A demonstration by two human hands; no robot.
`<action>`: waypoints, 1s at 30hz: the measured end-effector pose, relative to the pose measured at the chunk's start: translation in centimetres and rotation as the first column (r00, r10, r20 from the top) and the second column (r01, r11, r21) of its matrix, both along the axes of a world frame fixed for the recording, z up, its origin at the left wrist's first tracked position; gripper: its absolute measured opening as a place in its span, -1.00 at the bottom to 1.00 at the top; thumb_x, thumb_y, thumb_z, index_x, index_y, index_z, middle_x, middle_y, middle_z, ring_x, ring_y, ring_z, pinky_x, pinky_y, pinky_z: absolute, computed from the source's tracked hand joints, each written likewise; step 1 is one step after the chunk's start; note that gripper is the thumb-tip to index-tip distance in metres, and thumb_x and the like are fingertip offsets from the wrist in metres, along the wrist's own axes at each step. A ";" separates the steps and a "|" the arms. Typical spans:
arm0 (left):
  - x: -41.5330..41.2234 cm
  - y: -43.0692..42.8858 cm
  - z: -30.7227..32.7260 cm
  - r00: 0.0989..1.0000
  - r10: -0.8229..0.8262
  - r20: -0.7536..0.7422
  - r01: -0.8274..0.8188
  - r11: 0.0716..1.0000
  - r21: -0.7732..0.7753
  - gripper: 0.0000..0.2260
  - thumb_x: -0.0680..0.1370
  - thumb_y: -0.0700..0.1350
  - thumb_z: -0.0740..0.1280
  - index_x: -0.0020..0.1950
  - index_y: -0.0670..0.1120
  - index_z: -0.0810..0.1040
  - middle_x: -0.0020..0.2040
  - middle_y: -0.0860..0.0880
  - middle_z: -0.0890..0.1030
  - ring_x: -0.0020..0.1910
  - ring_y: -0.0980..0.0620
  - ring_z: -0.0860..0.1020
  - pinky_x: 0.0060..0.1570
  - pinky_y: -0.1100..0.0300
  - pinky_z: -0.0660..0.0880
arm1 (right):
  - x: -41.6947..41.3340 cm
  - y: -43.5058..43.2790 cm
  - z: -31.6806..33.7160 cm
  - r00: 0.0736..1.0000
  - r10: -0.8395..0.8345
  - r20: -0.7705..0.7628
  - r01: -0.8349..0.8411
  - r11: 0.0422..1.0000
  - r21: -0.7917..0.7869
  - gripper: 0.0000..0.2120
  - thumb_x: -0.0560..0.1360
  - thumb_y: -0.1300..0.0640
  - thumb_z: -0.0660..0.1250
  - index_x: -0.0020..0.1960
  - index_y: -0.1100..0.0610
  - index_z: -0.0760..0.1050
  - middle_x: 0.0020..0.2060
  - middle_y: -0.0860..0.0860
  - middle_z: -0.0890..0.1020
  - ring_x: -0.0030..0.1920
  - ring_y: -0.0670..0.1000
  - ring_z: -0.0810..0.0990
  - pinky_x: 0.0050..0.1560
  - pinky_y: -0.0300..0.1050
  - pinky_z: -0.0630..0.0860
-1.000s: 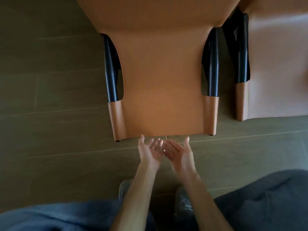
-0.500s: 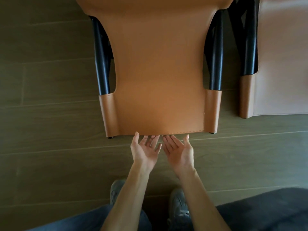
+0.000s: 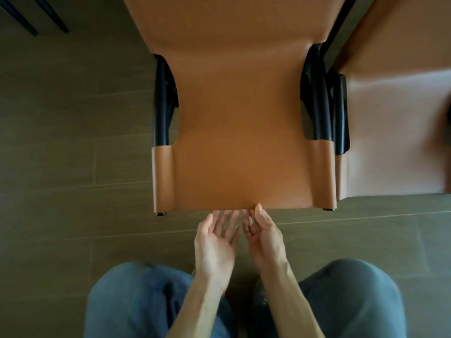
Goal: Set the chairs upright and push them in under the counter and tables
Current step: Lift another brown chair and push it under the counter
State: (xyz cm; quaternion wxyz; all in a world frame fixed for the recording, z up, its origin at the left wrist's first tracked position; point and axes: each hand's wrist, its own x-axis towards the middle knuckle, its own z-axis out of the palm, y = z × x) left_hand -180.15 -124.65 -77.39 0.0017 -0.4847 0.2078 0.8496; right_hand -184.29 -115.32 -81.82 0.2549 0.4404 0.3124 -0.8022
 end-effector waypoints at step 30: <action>-43.9 -19.9 39.2 0.543 -0.492 0.680 0.288 -0.652 -0.702 -0.58 0.56 -0.27 0.28 0.40 -0.03 0.47 0.40 0.02 0.48 0.44 0.08 0.36 0.45 0.06 0.15 | -43.4 -16.4 47.2 -0.084 0.911 0.404 0.136 -0.392 0.910 -0.12 0.42 0.34 0.31 0.57 0.18 -0.13 0.57 0.08 -0.06 0.55 0.02 -0.18 0.52 -0.04 -0.18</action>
